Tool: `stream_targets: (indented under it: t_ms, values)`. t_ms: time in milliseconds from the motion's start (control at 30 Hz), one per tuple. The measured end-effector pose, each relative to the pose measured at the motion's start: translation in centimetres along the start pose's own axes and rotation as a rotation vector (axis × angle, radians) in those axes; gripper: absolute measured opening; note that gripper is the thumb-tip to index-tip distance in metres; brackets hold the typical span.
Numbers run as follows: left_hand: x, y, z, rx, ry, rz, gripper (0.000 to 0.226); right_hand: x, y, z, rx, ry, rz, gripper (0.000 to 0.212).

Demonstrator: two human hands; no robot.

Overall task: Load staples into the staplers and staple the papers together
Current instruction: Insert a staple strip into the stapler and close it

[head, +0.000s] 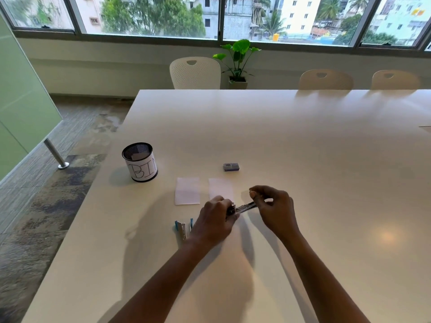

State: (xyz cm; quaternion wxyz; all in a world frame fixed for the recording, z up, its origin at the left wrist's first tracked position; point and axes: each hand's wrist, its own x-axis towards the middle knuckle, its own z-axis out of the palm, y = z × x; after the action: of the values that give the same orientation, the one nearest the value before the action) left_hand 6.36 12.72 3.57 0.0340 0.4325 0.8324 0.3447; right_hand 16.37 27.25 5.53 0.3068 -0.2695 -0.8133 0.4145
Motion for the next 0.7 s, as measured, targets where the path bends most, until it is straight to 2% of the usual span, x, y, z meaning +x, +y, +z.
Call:
stream_targets:
  t_ms: [100, 200, 367, 467, 600, 633, 700]
  values:
    - [0.2, 0.9, -0.8, -0.066, 0.1, -0.039, 0.021, 0.3, -0.4, -0.1, 0.018, 0.064, -0.038, 0.012]
    - [-0.1, 1.9, -1.3, -0.152, 0.121, -0.092, 0.019, 0.8, -0.5, 0.2, 0.069, 0.092, -0.059, 0.012]
    - [-1.2, 2.9, -1.2, -0.308, 0.157, -0.216, 0.019, 1.2, -0.8, 1.1, 0.28, 0.029, -0.006, 0.012]
    - [-1.7, 2.9, -1.2, -0.545, 0.089, -0.315, 0.035, 1.6, -0.8, 1.5, 0.298, -0.029, -0.019, 0.011]
    - [-2.2, 2.9, -2.1, -0.973, -0.114, -0.499, 0.082, 1.6, -0.9, 1.6, 0.312, -0.11, -0.062, 0.011]
    - [-2.3, 3.0, -2.3, -1.071, -0.147, -0.543, 0.08, 1.6, -1.0, 1.6, 0.313, -0.124, -0.068, 0.012]
    - [-2.3, 2.9, -2.7, -1.243, -0.169, -0.618, 0.058, 1.4, -1.2, 1.8, 0.32, -0.14, -0.069, 0.012]
